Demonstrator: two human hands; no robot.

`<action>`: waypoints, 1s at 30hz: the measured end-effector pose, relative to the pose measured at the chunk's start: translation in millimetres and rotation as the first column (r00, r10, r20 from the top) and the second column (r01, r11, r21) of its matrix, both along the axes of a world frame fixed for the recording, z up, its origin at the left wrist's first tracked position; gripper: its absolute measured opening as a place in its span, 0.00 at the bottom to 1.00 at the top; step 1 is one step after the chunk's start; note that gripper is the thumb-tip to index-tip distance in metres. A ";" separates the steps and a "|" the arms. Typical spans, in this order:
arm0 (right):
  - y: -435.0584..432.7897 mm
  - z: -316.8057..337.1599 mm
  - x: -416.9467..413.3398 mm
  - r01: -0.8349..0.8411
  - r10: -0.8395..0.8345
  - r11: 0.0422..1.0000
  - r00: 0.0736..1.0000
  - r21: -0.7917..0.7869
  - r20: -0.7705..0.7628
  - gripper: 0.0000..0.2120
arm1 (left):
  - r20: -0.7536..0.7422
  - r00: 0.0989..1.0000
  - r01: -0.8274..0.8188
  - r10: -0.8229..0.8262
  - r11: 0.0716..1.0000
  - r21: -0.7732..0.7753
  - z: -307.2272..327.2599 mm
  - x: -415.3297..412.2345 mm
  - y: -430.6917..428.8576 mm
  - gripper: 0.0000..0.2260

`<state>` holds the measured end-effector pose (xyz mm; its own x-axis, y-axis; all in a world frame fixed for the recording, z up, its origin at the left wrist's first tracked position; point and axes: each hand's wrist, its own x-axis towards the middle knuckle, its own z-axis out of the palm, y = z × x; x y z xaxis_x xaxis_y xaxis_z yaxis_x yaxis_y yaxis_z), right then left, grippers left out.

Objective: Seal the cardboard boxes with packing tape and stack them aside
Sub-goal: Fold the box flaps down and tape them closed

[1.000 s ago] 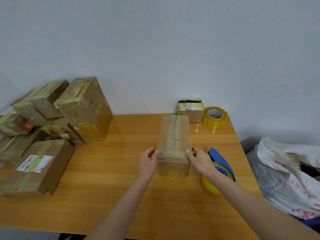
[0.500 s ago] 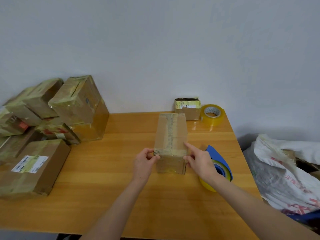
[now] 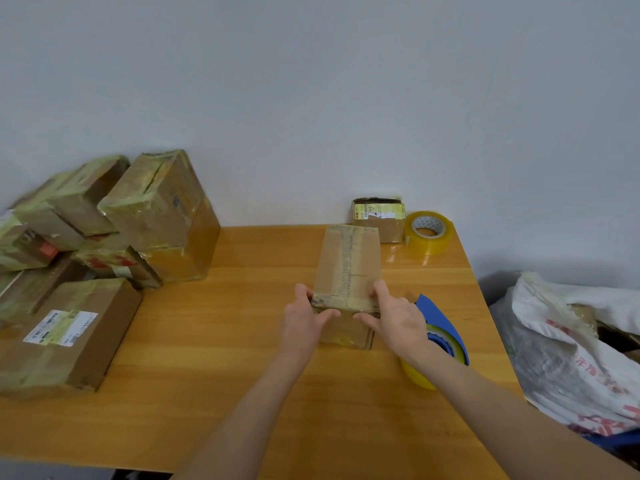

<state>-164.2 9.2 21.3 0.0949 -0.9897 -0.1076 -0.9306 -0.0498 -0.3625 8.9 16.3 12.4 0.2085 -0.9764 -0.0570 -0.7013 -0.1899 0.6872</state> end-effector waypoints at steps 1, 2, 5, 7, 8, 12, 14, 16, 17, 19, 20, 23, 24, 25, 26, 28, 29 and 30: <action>-1.2 -2.0 -0.7 -0.017 0.016 1.000 0.999 0.011 0.045 0.21 | -0.020 1.000 -0.005 0.004 1.000 -0.013 -1.1 1.9 -1.6 0.22; -2.1 -3.1 -1.5 -0.031 0.030 0.999 0.996 0.016 0.081 0.20 | -0.038 0.999 0.004 -0.005 1.000 -0.031 -2.5 4.1 -2.6 0.20; -5.4 -3.9 -3.7 -0.060 0.055 0.998 0.990 0.028 0.132 0.17 | -0.053 0.997 0.055 -0.060 0.995 -0.087 -4.6 9.8 -3.3 0.14; -5.6 -4.0 -5.4 -0.086 0.075 0.995 0.983 0.058 0.165 0.15 | -0.042 0.996 0.075 -0.079 0.992 -0.105 -7.8 13.3 -3.7 0.10; -5.0 -3.3 -6.9 -0.099 0.083 0.992 0.978 0.073 0.192 0.14 | -0.043 0.995 0.081 -0.085 0.992 -0.100 -9.8 15.2 -3.2 0.08; -2.8 1.4 -12.1 -0.109 0.067 0.986 0.954 0.128 0.293 0.15 | -0.105 0.991 0.078 -0.084 0.995 -0.060 -11.4 18.4 1.9 0.14; -3.0 3.2 -10.4 -0.091 0.052 0.988 0.955 0.123 0.291 0.16 | -0.133 0.989 0.063 -0.067 0.998 -0.031 -7.8 13.3 0.0 0.21; -2.5 2.5 -8.3 -0.080 0.045 0.991 0.958 0.111 0.284 0.15 | -0.048 0.997 0.058 -0.060 0.998 -0.036 -9.8 7.6 -6.0 0.22; -2.1 2.4 -7.9 -0.088 0.055 0.990 0.959 0.108 0.278 0.15 | 0.003 0.998 0.069 -0.069 0.996 -0.055 -11.1 6.2 -8.0 0.20; -1.8 3.0 -10.6 -0.113 0.074 0.986 0.956 0.124 0.285 0.15 | 0.035 0.995 0.102 -0.099 0.990 -0.100 -12.8 7.4 -8.8 0.14; -1.6 3.5 -12.2 -0.126 0.081 0.983 0.953 0.137 0.293 0.15 | 0.029 0.993 0.114 -0.112 0.988 -0.108 -13.5 10.1 -8.2 0.13; 1.1 2.4 -14.2 -0.083 0.041 0.987 0.958 0.137 0.284 0.21 | -0.008 0.988 0.151 -0.152 0.986 -0.075 -12.5 13.8 -7.1 0.18; 2.3 2.8 -12.6 -0.030 -0.004 0.992 0.960 0.119 0.279 0.26 | -0.030 0.987 0.157 -0.159 0.986 -0.047 -13.3 11.1 -6.5 0.20; 3.2 2.2 -10.2 0.033 -0.066 0.993 0.956 0.115 0.287 0.32 | -0.046 0.987 0.153 -0.154 0.988 -0.022 -14.9 6.7 -5.1 0.22; 3.6 1.6 -8.0 0.085 -0.123 0.987 0.941 0.133 0.315 0.36 | -0.050 0.989 0.137 -0.137 0.991 -0.009 -16.9 2.1 -4.2 0.23; 0.6 -4.0 -5.2 0.143 -0.201 0.973 0.911 0.182 0.360 0.34 | -0.021 0.994 0.108 -0.109 0.993 -0.037 -22.2 -2.1 -3.6 0.20; -2.2 -7.9 -5.8 0.145 -0.211 0.968 0.911 0.204 0.354 0.30 | -0.008 0.994 0.109 -0.110 0.993 -0.054 -22.9 -1.9 -3.4 0.18; -4.3 -10.0 -6.7 0.132 -0.205 0.966 0.916 0.224 0.346 0.26 | -0.001 0.993 0.120 -0.121 0.991 -0.062 -23.5 -0.1 -3.7 0.17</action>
